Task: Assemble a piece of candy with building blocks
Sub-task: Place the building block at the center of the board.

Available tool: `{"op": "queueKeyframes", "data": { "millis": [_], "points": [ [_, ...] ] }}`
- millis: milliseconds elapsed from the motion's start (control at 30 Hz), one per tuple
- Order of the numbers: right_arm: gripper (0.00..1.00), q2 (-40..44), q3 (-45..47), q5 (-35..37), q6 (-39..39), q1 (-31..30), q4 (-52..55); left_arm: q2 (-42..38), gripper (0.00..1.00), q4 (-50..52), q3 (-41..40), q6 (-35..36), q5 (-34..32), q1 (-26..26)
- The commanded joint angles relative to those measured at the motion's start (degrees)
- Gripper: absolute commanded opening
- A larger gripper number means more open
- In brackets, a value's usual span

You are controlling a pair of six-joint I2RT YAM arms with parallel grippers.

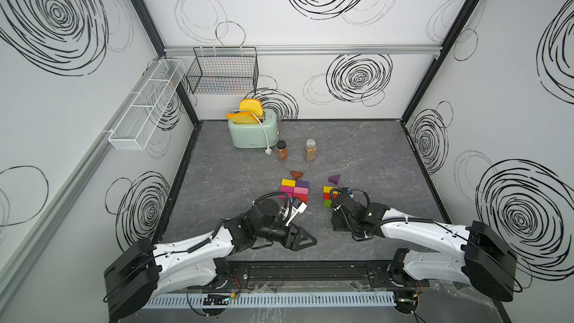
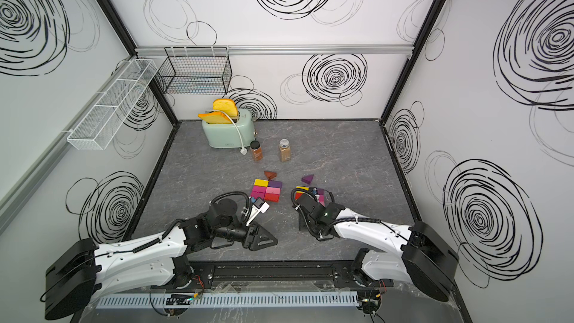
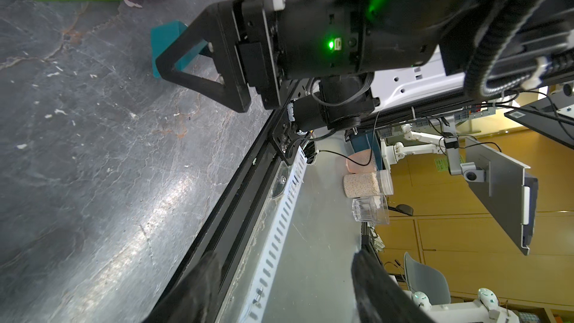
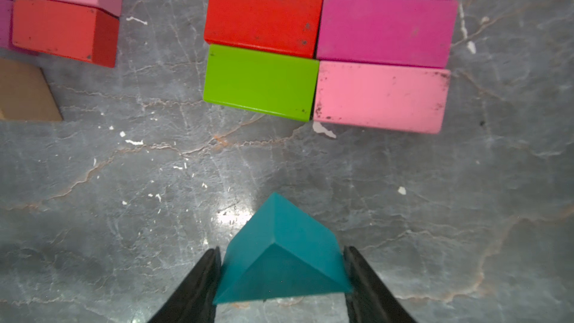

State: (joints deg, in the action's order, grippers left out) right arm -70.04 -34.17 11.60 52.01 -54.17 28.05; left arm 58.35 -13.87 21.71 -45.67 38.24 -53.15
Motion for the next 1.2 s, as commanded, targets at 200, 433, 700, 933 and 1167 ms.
{"op": "queueKeyframes", "data": {
  "millis": [200, 433, 700, 933, 1167],
  "points": [
    [0.34, -6.1, -1.81, 2.79, 2.22, 0.16, -0.63, -2.45, 0.72, -2.92, -2.9, -0.12, -0.16, 0.91],
    [0.36, -7.62, -0.86, 2.43, 2.54, 0.91, -2.96, -3.18, 0.72, -3.0, -3.17, -0.03, 0.08, 1.46],
    [0.4, -7.17, -1.16, 3.4, 3.09, 1.01, -1.82, -2.97, 0.73, -3.7, -3.12, -0.12, 0.57, 1.73],
    [0.49, -6.45, -1.86, 4.72, 4.1, 0.53, -0.63, -3.29, 0.73, -3.8, -2.99, -0.21, 0.45, 1.87],
    [0.63, -4.13, -1.77, 6.18, 5.11, 0.32, 0.01, -3.63, 0.79, -3.92, -3.26, -0.12, 0.44, 1.82]
  ]
}}
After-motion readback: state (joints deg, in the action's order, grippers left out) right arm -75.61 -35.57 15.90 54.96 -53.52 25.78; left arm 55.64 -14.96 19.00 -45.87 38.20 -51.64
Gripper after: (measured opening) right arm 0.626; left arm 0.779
